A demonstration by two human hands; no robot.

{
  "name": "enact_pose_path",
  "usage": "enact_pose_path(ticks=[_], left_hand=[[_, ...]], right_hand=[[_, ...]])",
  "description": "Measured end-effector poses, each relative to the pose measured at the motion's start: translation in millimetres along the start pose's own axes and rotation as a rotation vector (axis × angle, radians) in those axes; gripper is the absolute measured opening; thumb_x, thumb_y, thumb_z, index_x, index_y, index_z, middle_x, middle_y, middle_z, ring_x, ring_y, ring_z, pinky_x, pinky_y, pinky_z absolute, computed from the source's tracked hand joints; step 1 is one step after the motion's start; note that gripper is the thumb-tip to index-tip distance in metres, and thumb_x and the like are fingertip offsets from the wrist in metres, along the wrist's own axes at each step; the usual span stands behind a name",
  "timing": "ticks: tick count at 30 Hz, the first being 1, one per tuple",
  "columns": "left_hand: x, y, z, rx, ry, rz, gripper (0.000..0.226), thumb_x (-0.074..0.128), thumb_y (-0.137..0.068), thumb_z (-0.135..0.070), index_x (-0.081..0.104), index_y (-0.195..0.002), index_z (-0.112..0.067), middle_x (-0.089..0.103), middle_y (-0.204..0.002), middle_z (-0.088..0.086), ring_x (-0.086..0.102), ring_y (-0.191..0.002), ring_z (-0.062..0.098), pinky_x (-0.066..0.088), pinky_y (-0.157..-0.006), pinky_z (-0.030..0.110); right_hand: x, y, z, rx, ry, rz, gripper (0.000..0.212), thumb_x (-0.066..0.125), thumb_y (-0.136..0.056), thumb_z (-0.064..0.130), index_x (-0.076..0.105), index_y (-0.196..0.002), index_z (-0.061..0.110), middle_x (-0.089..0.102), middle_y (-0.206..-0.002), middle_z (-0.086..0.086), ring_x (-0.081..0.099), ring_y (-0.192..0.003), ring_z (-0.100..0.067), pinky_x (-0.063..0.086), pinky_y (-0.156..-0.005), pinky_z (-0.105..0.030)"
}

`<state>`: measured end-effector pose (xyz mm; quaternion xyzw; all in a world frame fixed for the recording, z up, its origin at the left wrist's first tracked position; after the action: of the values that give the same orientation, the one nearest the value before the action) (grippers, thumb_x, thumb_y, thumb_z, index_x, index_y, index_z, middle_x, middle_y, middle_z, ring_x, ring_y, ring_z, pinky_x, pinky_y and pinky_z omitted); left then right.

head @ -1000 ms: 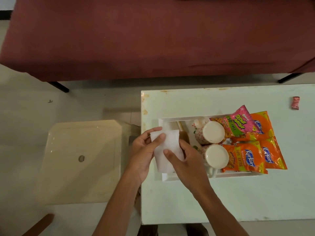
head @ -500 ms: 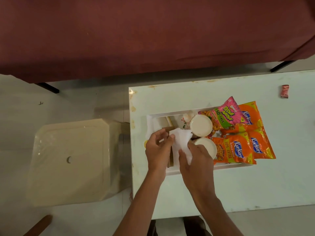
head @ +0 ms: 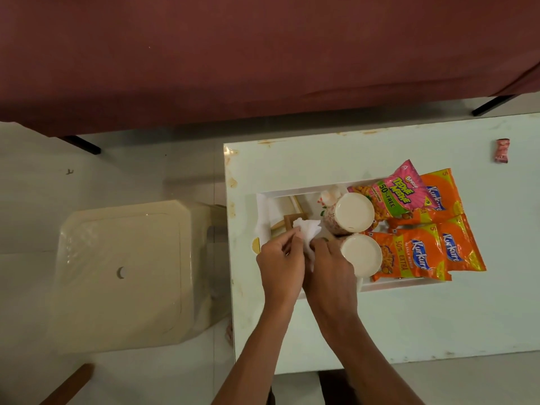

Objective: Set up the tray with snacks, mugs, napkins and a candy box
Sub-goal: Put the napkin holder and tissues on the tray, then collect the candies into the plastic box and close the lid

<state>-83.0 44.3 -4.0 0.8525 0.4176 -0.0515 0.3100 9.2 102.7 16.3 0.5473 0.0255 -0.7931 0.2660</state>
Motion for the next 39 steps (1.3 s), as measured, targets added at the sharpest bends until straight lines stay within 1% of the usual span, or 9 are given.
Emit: enact_pose_path(ticks=[3,6,10,16,22,28,33,38,39], left_hand=[[2.5,0.7,1.1,0.001,-0.012,0.011,0.026,0.060,-0.099,-0.027,0.073,-0.121,-0.023,0.076,-0.111,-0.010,0.068,-0.093,0.000,0.051,-0.083,0.005],[2.6,0.3,2.8,-0.007,-0.007,-0.007,0.027,0.060,-0.099,-0.027,0.072,-0.122,-0.022,0.075,-0.113,-0.010,0.066,-0.088,-0.005,0.047,-0.076,-0.001],[-3.7,0.1,6.8,-0.052,0.063,-0.036,0.027,0.060,-0.099,-0.026,0.072,-0.123,-0.022,0.074,-0.118,-0.009,0.067,-0.102,0.003,0.052,-0.094,0.016],[-13.1,3.5,34.5,-0.311,0.437,-0.047,0.018,0.062,-0.097,-0.033,0.077,-0.102,-0.025,0.079,-0.101,-0.007,0.073,-0.099,0.009,0.056,-0.095,0.031],[-21.7,9.9,47.3,-0.419,0.662,-0.039,0.043,0.046,-0.102,-0.043,0.063,-0.130,-0.015,0.076,-0.115,0.004,0.072,-0.107,0.016,0.055,-0.097,0.035],[-35.3,17.8,51.7,-0.414,0.607,-0.053,0.039,0.046,-0.104,-0.038,0.061,-0.131,-0.015,0.073,-0.120,0.006,0.070,-0.109,0.019,0.055,-0.087,0.031],[-57.9,15.3,61.1,-0.350,0.464,-0.128,0.032,0.056,-0.100,-0.016,0.059,-0.130,-0.005,0.066,-0.126,0.016,0.063,-0.119,0.032,0.052,-0.091,0.040],[-74.3,6.3,66.4,-0.312,0.307,-0.217,0.034,0.058,-0.099,-0.012,0.057,-0.132,-0.005,0.063,-0.132,0.020,0.061,-0.114,0.030,0.053,-0.085,0.035],[-73.6,2.6,66.6,-0.310,0.282,-0.226,0.034,0.058,-0.098,-0.012,0.058,-0.131,-0.006,0.063,-0.131,0.020,0.061,-0.111,0.027,0.053,-0.085,0.036]], right_hand=[[-0.6,-0.9,6.9,-0.059,0.047,-0.023,0.021,0.082,-0.072,0.008,0.072,-0.090,0.007,0.072,-0.076,-0.007,0.068,-0.063,-0.021,0.054,-0.054,-0.030],[1.1,-0.6,9.8,-0.093,0.069,-0.038,0.023,0.083,-0.072,0.009,0.074,-0.093,0.009,0.073,-0.079,-0.006,0.069,-0.069,-0.021,0.058,-0.059,-0.032],[9.1,-0.1,0.4,-0.028,0.076,-0.041,0.028,0.079,-0.077,0.011,0.071,-0.103,0.010,0.068,-0.092,-0.011,0.067,-0.079,-0.026,0.059,-0.063,-0.035],[18.9,-2.0,-6.6,0.010,0.094,-0.094,0.017,0.076,-0.084,0.019,0.065,-0.093,0.010,0.069,-0.084,-0.007,0.066,-0.073,-0.024,0.056,-0.056,-0.032],[29.2,4.0,-3.8,-0.074,0.250,-0.068,0.018,0.064,-0.092,0.016,0.066,-0.110,0.013,0.065,-0.105,-0.005,0.061,-0.096,-0.022,0.052,-0.071,-0.028],[-29.9,31.2,3.4,-0.063,-0.030,-0.252,0.021,0.071,-0.086,0.025,0.070,-0.104,0.014,0.068,-0.102,-0.002,0.063,-0.091,-0.021,0.055,-0.058,-0.030],[-125.2,47.7,-50.8,-0.065,-0.361,-0.414,0.020,0.063,-0.089,0.030,0.065,-0.108,0.023,0.063,-0.108,0.007,0.060,-0.096,-0.011,0.050,-0.073,-0.019],[-185.0,9.4,-191.2,0.310,-0.599,-0.495,0.012,0.061,-0.092,0.027,0.068,-0.102,0.023,0.071,-0.097,0.004,0.063,-0.082,0.003,0.044,-0.068,-0.004],[-185.0,-1.5,-222.3,0.421,-0.642,-0.508,0.014,0.060,-0.092,0.025,0.069,-0.101,0.021,0.072,-0.098,0.001,0.065,-0.085,0.001,0.047,-0.073,-0.007]])
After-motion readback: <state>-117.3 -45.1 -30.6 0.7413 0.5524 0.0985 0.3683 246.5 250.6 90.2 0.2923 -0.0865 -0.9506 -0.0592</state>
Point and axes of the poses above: each hand's wrist, its own y-axis away from the middle knuckle, its own x-axis out of the palm, z = x × y, the point moved 8 cm from there along -y, towards the middle knuckle
